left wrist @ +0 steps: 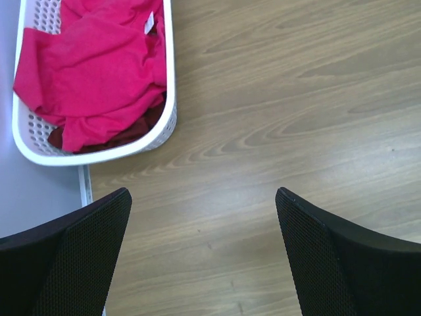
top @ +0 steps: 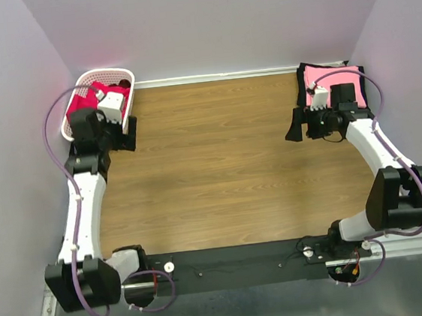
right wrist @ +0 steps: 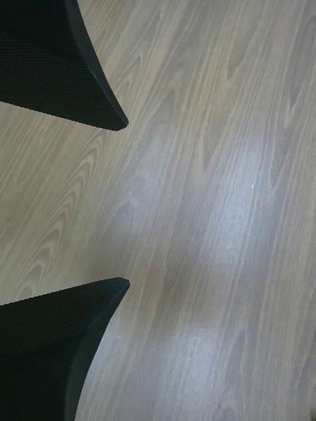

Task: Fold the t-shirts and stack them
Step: Grab the tshirt from the pile

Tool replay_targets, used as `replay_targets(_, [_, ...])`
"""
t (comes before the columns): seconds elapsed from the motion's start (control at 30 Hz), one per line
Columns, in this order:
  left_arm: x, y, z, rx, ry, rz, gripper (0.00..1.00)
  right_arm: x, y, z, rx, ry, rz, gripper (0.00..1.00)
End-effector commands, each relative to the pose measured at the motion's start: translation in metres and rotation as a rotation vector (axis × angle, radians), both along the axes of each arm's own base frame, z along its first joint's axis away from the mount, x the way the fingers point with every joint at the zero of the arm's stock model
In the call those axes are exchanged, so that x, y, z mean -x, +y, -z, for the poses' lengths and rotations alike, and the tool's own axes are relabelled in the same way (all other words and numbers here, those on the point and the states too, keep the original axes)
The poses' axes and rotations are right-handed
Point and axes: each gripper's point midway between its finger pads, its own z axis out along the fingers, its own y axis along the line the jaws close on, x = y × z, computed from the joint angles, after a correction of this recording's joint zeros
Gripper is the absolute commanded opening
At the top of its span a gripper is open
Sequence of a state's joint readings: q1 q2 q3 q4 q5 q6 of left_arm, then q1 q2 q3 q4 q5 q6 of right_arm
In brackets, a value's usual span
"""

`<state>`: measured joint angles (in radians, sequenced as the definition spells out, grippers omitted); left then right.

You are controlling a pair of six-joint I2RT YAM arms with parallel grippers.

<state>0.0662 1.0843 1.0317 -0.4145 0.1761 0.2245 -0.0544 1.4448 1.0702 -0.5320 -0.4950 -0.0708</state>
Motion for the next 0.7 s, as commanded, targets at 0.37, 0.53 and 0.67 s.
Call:
replay_targets(0.37, [-0.185,0.103,-0.047,0.061,0.073,-0.117,0.98,-0.049,-0.048,-0.077,0.178,-0.215,0.224,1.00])
replay_targets(0.53, [-0.226,0.125,-0.032,0.045,0.060,-0.156,0.98,-0.050,-0.046,-0.089,0.194,-0.256,0.179,1.00])
replay_targets(0.67, [-0.244,0.136,0.013,0.034,0.097,-0.182,0.98,-0.046,-0.039,-0.091,0.176,-0.266,0.136,1.00])
